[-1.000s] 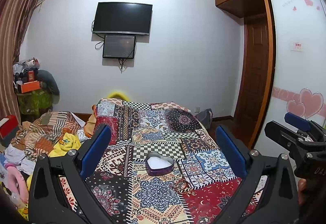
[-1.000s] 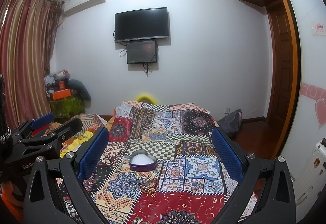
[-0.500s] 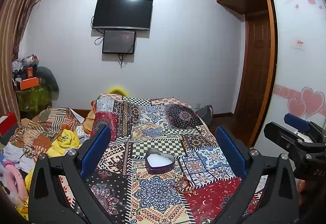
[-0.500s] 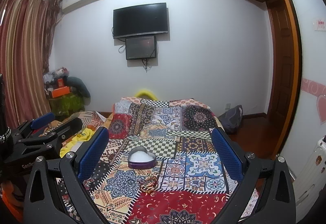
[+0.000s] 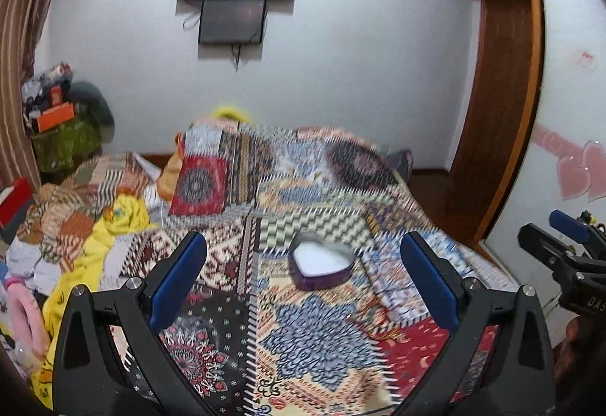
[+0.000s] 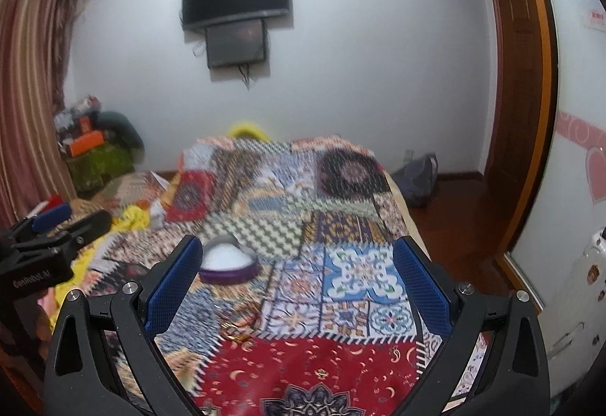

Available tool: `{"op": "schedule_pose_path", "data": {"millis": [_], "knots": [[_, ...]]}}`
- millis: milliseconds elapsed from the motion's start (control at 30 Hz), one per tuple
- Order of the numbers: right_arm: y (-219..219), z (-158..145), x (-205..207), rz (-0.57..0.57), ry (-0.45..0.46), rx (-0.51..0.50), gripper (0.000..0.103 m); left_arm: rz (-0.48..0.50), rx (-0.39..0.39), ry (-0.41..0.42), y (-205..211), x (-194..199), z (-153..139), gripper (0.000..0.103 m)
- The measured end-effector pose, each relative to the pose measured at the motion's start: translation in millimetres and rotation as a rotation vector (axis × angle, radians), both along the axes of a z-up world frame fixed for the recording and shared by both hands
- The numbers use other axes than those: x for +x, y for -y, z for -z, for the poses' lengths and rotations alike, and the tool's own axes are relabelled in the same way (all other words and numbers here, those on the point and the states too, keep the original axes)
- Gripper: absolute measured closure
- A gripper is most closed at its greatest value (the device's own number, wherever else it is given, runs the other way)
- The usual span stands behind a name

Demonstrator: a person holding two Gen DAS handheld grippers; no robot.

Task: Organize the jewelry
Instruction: 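Lower the left tool onto the silver ring and close its fingers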

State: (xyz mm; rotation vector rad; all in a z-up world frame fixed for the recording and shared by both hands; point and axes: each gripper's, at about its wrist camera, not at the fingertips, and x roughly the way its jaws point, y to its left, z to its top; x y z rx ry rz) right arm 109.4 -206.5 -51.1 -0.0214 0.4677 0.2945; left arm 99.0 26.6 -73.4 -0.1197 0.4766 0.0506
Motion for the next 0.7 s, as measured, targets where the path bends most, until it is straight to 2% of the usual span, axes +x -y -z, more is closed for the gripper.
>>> {"op": "schedule_pose_path", "data": {"millis": [300, 367, 433, 500, 700], "knots": [[-3.6, 46.2, 37.1, -0.025, -0.175, -0.055, 0.003, 0.043, -0.034, -0.223, -8.7, 44.1, 63.6, 0.020], [-5.6, 56.3, 44.6, -0.046, -0.211, -0.052, 0.003, 0.068, -0.046, -0.272, -8.3, 51.1, 77.7, 0.029], [-8.4, 64.6, 50.6, -0.064, -0.238, -0.051, 0.003, 0.078, -0.050, -0.313, -7.6, 56.4, 88.7, 0.034], [-10.2, 70.4, 54.7, -0.079, -0.253, -0.053, 0.003, 0.096, -0.056, -0.346, -6.3, 60.9, 99.5, 0.034], [-19.0, 84.2, 67.6, -0.138, -0.292, -0.057, 0.019, 0.191, -0.091, -0.410, 4.2, 69.5, 115.9, 0.039]]}}
